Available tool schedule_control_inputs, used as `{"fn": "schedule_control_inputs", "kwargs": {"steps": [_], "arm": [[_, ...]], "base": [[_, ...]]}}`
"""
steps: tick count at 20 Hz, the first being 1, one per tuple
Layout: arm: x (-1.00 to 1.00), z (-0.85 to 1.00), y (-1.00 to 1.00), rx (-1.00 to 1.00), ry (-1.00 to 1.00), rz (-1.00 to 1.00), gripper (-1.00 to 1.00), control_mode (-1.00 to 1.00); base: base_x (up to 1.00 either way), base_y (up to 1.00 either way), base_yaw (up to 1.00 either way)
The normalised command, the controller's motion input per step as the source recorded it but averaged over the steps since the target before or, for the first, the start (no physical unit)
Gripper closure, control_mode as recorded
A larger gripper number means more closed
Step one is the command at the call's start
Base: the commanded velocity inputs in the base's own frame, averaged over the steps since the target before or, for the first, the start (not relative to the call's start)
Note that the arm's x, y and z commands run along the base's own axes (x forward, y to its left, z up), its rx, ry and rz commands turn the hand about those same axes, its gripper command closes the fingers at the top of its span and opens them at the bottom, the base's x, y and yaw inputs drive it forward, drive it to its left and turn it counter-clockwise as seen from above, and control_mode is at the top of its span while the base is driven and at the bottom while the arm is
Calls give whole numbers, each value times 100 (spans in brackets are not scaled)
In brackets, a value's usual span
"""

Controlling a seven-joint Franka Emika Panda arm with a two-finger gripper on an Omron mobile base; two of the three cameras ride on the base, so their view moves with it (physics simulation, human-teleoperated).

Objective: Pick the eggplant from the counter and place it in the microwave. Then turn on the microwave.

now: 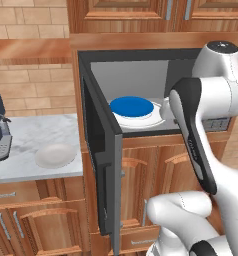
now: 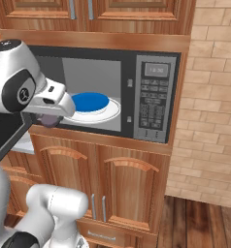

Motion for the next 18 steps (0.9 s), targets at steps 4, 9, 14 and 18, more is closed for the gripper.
{"fn": "schedule_control_inputs", "kwargs": {"steps": [4,9,14,18], "arm": [[17,-6,0,0,0,2,100,-100],[20,-5,0,0,0,1,100,-100],[19,-4,0,0,0,2,100,-100],[12,-9,2,0,0,3,100,-100]], "base": [[0,0,0],[0,0,0],[0,0,0],[0,0,0]]}}
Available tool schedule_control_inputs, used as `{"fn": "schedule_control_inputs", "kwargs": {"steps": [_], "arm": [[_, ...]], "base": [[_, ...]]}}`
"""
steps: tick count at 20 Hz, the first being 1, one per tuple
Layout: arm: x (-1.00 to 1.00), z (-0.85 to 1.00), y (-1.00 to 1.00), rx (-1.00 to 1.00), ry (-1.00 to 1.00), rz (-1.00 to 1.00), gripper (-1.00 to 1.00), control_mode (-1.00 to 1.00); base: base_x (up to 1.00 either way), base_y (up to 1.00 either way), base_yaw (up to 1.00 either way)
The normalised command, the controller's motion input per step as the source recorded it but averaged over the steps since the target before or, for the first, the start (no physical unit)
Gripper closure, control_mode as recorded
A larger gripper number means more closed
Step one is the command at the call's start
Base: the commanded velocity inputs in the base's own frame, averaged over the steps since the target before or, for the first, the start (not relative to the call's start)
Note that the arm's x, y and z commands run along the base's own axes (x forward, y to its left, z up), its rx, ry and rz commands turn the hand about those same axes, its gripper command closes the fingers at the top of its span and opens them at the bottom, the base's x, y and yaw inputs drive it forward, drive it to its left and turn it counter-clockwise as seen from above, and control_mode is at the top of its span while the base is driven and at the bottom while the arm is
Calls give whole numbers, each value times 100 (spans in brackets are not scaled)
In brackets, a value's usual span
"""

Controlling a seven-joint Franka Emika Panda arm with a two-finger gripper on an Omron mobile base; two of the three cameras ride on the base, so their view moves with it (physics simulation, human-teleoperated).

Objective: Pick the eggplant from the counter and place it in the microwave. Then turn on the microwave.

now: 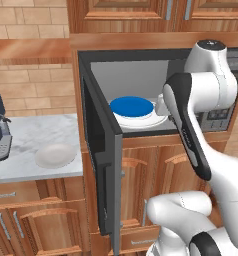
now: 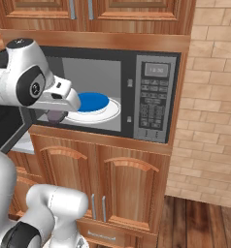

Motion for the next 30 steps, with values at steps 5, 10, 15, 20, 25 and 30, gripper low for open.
{"fn": "schedule_control_inputs", "kwargs": {"steps": [5,10,15,20,25,30], "arm": [[7,-12,7,0,-11,3,100,-100],[10,-13,1,0,-20,3,100,-100],[12,-10,0,0,-17,1,100,-100],[15,-1,2,1,-14,0,100,-100],[19,4,6,3,-11,0,100,-100],[21,5,11,3,-7,0,100,-100]], "base": [[0,0,0],[0,0,0],[0,0,0],[0,0,0],[0,0,0],[0,0,0]]}}
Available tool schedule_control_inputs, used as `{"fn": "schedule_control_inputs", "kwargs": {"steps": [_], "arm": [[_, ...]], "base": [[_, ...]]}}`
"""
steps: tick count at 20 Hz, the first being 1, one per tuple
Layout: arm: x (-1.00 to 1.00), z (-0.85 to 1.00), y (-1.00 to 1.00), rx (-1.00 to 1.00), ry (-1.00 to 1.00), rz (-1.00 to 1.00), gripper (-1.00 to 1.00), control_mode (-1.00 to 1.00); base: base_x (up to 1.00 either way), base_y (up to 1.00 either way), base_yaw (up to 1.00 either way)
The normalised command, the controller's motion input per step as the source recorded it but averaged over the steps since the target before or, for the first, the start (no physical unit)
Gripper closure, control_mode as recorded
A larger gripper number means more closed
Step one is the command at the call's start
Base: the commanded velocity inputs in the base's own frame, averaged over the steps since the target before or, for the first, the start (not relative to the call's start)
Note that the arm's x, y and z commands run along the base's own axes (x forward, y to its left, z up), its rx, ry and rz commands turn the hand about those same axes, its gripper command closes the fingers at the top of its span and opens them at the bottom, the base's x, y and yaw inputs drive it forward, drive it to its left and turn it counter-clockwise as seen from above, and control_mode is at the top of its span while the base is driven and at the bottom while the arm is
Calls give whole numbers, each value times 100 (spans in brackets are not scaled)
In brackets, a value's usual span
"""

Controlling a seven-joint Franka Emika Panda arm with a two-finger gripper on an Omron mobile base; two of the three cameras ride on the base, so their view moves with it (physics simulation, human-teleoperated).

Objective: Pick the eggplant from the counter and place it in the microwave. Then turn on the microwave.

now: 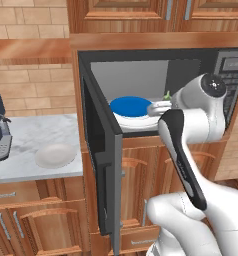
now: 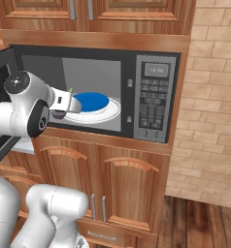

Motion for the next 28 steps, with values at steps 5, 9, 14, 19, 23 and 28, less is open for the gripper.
{"fn": "schedule_control_inputs", "kwargs": {"steps": [5,9,14,19,23,28], "arm": [[21,0,9,3,-4,1,100,-100],[24,0,0,5,0,1,100,-100],[25,0,0,4,0,1,100,-100],[24,-2,7,3,0,0,100,-100],[24,-1,5,2,0,0,100,-100],[24,-5,4,0,0,0,100,-100]], "base": [[0,0,0],[0,0,0],[0,0,0],[0,0,0],[0,0,0],[0,0,0]]}}
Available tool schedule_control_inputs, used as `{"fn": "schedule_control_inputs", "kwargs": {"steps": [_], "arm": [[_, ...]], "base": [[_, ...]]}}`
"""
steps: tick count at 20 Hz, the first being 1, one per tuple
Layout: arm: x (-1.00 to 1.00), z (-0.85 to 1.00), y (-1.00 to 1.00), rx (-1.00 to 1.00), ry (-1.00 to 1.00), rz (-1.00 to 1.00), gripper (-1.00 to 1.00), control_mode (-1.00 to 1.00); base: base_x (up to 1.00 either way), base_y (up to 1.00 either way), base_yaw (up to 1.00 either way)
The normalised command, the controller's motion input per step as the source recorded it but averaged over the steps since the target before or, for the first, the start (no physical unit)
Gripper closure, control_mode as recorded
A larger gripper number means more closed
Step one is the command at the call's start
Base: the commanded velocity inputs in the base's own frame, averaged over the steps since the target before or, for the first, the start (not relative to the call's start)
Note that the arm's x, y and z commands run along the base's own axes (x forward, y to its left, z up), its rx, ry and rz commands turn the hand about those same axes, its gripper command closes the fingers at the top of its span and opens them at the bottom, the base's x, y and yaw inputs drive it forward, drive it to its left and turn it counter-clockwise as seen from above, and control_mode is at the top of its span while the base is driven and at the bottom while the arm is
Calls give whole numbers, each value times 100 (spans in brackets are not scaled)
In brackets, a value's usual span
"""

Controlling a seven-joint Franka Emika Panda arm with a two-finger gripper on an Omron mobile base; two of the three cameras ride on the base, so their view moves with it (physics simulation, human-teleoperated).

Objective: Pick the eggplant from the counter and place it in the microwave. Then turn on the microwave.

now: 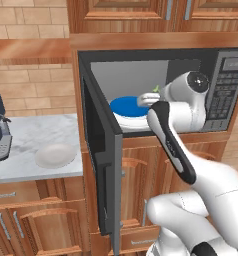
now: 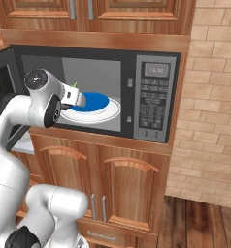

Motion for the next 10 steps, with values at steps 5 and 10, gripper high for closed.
{"fn": "schedule_control_inputs", "kwargs": {"steps": [5,10], "arm": [[23,-8,0,0,0,0,100,-100],[20,-14,0,0,0,1,100,-100]], "base": [[0,0,0],[0,0,0]]}}
